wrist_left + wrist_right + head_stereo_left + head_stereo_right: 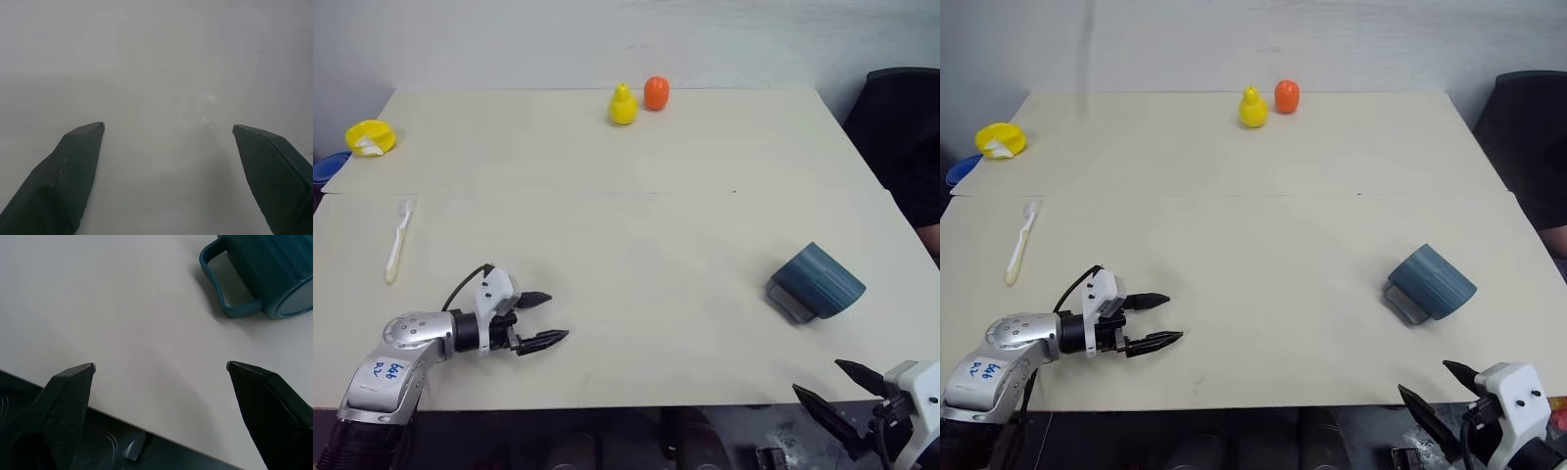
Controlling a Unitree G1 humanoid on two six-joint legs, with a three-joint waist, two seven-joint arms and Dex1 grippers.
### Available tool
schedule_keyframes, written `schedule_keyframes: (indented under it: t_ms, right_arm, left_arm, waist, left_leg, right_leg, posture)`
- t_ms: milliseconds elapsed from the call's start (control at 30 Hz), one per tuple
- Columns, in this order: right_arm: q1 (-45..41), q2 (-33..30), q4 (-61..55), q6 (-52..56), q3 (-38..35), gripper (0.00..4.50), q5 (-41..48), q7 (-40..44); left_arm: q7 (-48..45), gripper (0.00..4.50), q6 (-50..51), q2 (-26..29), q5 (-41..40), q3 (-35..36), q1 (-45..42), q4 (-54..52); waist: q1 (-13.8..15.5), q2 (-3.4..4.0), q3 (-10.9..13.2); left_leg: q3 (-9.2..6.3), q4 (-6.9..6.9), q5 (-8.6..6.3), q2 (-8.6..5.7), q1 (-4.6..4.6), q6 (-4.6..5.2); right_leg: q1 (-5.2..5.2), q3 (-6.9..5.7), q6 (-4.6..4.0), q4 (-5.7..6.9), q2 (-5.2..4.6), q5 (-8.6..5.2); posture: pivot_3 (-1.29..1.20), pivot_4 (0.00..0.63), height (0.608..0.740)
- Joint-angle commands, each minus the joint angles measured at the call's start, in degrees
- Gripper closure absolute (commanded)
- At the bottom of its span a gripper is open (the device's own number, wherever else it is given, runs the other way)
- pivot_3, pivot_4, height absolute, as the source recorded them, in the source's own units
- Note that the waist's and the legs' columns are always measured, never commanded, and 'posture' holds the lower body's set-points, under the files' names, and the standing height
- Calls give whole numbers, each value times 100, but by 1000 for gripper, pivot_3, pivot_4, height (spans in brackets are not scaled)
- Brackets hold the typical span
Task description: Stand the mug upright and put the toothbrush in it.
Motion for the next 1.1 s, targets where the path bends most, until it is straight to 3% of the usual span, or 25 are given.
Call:
schedule_keyframes:
  t_ms: [33,233,833,1100]
  right_arm:
    - [60,45,-184,-92,0,0,19,-28]
    - [30,19,-158,-105,41,0,-123,-103]
    - [61,74,-239,100,140,0,3,-257]
    - [-365,7,-817,772,632,0,-478,-1312]
  left_arm:
    - [-28,31,-75,25,-38,-6,64,-239]
    - [111,31,-251,10,223,-137,29,-84]
    - [54,31,45,-107,-134,-61,-300,69]
    - [-242,31,635,-283,-580,-498,-1232,-218]
  waist:
    - [0,0,0]
    - [2,0,0]
    - [1,8,-7]
    - [21,7,-7]
  left_leg:
    - [0,0,0,0,0,0]
    - [0,0,0,0,0,0]
    - [0,0,0,0,0,0]
    - [-1,4,1,-2,-2,-1]
  right_leg:
    - [0,0,0,0,0,0]
    - [0,0,0,-1,0,0]
    - [0,0,0,0,0,0]
    - [0,0,0,2,0,0]
  posture:
    - [0,150,740]
    - [0,150,740]
    - [0,150,740]
    - [0,150,740]
